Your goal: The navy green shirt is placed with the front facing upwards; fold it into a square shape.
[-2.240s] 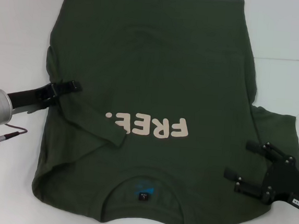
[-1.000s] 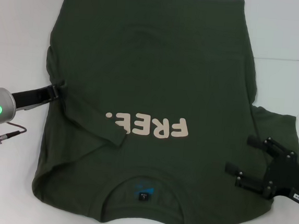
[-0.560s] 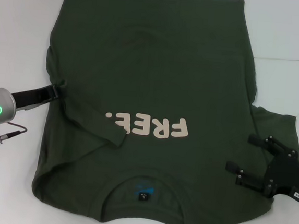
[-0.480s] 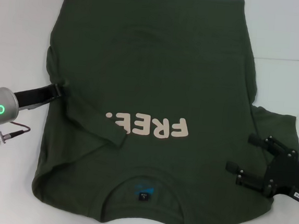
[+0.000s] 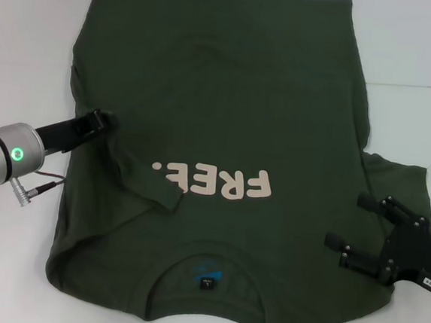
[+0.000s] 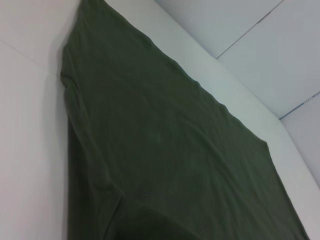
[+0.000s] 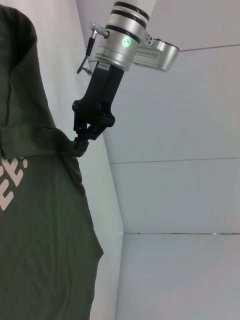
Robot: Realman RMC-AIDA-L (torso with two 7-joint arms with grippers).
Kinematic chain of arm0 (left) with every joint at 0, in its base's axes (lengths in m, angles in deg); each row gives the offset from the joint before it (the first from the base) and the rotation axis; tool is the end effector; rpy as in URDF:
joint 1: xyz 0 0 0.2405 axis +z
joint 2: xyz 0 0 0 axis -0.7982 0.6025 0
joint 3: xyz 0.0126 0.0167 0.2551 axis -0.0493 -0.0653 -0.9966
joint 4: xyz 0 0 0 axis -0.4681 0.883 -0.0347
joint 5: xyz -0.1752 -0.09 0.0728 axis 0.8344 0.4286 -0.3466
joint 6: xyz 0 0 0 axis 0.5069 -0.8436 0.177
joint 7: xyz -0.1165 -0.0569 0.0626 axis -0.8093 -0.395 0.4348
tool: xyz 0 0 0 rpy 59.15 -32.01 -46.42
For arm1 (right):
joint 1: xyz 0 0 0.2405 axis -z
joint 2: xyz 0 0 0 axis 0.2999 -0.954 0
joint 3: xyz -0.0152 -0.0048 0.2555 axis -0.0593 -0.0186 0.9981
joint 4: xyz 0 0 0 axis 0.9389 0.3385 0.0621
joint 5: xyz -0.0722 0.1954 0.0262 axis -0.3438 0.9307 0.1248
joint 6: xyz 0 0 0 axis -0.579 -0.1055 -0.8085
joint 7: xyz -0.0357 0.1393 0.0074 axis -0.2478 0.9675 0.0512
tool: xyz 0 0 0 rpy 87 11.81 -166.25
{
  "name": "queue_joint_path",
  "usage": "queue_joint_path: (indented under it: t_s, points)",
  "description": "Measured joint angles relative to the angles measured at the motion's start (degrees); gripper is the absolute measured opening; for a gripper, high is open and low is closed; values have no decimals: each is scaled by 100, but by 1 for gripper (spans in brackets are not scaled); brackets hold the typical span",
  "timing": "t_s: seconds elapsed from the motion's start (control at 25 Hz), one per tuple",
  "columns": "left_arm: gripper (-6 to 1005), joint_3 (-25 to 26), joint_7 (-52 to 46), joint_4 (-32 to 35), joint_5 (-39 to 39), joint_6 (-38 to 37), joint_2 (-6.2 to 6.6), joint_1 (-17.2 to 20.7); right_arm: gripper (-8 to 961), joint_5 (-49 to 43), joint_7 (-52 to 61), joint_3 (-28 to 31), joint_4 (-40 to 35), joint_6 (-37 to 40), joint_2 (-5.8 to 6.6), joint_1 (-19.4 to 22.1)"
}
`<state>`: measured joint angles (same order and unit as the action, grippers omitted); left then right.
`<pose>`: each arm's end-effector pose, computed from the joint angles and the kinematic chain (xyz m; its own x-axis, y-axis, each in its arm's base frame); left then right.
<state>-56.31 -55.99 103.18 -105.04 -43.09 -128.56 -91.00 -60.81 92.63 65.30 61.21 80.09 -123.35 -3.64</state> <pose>-0.2869 0.4050 -0.0262 0.0394 0.6571 0.7528 0.9983 -0.0575 -0.0020 0.3271 0.2706 -0.0168 0.7738 -0.1295 -0.6200 -0.4713 -0.7716 -0.4271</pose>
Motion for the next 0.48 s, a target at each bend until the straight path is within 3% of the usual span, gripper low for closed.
queue_joint_path:
  t_s: [0.48]
  points:
    - [39, 25, 422, -592, 1195, 391, -14, -19, 941, 0, -11, 0, 11, 50, 0, 24]
